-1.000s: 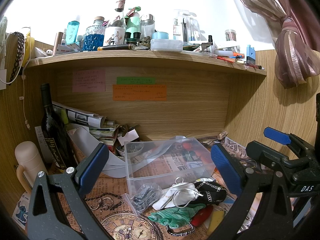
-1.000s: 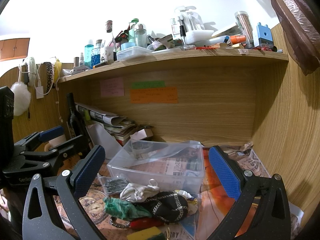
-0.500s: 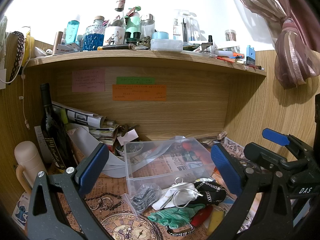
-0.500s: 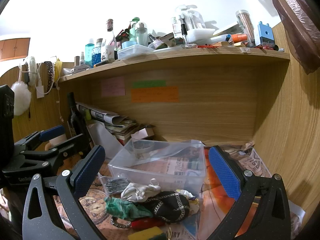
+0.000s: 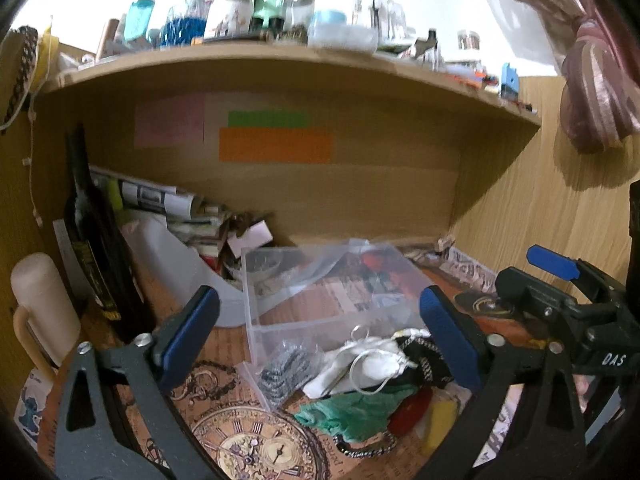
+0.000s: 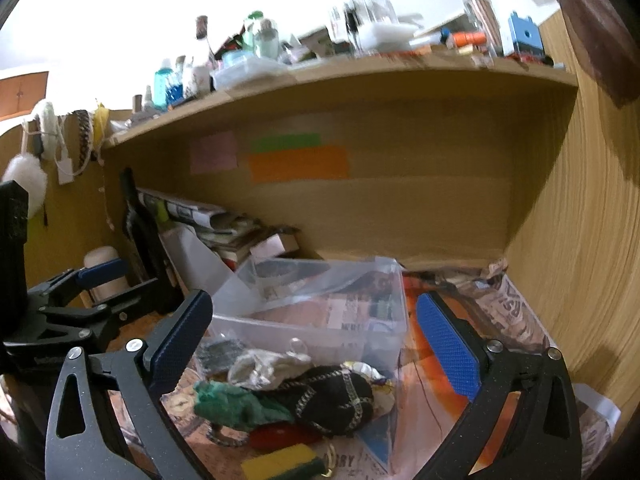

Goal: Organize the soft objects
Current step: 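Grasp the white cloth with the right tool while the left tool grasps the clear bag of metal pieces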

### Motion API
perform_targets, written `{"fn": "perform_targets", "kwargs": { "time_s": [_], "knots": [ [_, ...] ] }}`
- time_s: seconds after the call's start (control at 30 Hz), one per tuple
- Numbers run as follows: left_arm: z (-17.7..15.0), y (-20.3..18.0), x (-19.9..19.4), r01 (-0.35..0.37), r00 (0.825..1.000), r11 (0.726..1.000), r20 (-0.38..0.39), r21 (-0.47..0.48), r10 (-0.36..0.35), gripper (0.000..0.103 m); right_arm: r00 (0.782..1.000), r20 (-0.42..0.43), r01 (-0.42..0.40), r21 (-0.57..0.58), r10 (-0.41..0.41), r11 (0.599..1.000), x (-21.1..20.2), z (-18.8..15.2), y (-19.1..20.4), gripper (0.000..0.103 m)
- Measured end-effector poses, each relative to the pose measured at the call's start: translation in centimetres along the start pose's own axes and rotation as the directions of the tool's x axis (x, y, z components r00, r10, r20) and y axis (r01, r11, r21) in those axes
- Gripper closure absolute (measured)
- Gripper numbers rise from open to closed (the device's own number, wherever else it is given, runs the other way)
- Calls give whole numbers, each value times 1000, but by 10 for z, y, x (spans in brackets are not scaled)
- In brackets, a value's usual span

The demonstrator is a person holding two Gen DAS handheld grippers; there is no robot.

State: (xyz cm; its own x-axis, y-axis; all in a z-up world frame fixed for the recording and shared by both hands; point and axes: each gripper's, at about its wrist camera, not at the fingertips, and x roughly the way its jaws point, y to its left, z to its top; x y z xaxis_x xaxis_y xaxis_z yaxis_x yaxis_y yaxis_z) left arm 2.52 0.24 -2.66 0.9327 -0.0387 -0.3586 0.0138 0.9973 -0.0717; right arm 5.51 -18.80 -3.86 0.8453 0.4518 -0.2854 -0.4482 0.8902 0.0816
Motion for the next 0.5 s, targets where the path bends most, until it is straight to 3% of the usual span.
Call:
{"fn": "perform_targets", "kwargs": {
  "time_s": [0.07,0.33,0.5],
  "knots": [
    [-5,3,8,-1,999,1000,-37,-5,1,16,1000,-31,5,7,-4,1000,7,-5,-5,9],
    [-31,23,36,-6,985,999,-175,-36,-1,23,987,-162,14,37,-8,999,29,-26,-24,20],
    [-48,36,53,-31,968,998,-249,-51,17,26,975,-221,-24,61,37,998,41,-34,-26,24]
  ]
}}
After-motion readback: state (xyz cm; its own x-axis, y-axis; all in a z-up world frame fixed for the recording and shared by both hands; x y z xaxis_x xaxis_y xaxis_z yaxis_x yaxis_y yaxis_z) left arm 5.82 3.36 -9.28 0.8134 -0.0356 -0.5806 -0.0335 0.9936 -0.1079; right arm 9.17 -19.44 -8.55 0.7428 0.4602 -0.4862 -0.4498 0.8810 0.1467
